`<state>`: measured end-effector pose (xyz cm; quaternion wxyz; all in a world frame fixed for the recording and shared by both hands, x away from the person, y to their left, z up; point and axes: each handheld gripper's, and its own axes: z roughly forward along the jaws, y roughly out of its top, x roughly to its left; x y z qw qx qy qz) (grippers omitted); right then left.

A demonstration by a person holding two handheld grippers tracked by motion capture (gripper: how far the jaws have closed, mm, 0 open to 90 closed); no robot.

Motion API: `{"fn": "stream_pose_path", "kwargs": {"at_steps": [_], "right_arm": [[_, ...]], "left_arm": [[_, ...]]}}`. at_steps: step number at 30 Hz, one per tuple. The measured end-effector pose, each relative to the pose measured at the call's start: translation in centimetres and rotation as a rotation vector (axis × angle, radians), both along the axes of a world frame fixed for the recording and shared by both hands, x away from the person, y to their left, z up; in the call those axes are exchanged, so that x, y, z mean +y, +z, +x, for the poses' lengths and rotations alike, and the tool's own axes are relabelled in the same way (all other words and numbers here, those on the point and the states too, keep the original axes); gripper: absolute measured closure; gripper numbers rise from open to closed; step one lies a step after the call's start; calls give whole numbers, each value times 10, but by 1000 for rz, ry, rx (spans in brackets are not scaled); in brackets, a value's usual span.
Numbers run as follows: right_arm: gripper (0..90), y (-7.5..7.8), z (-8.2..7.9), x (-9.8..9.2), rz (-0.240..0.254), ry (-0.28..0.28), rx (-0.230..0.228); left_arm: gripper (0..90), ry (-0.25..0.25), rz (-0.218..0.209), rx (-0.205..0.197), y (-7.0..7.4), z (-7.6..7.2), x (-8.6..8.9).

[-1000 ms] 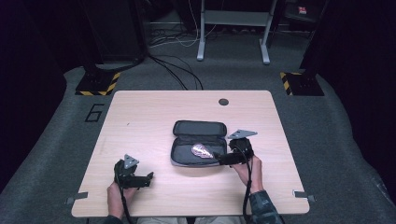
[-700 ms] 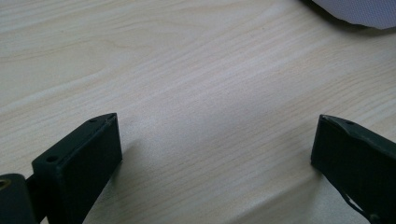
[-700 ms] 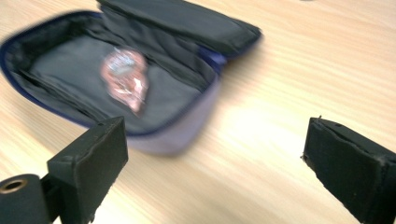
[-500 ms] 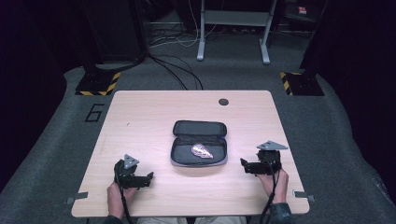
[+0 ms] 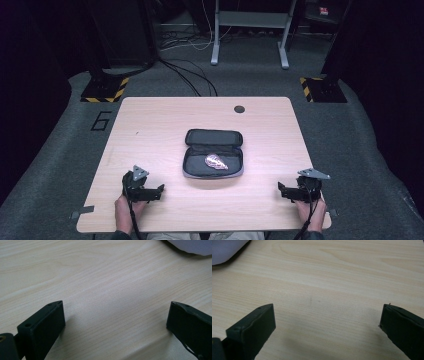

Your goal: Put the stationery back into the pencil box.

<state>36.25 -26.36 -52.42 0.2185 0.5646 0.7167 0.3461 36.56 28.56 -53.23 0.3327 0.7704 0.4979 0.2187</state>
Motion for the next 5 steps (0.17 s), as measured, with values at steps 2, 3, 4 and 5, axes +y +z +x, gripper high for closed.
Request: {"fn": "stream_pose_path", "kwargs": {"at_steps": [2, 3, 4, 5], "right_arm": [[0, -4, 1, -1, -2, -2, 2], [0, -4, 1, -1, -2, -1, 8], [0, -4, 1, -1, -12, -4, -9], [0, -4, 1, 0, -12, -9, -7]], "left_arm": [[17, 0, 0, 0, 0, 0, 0], [17, 0, 0, 0, 0, 0, 0], [17, 0, 0, 0, 0, 0, 0], [17, 0, 0, 0, 0, 0, 0]]}}
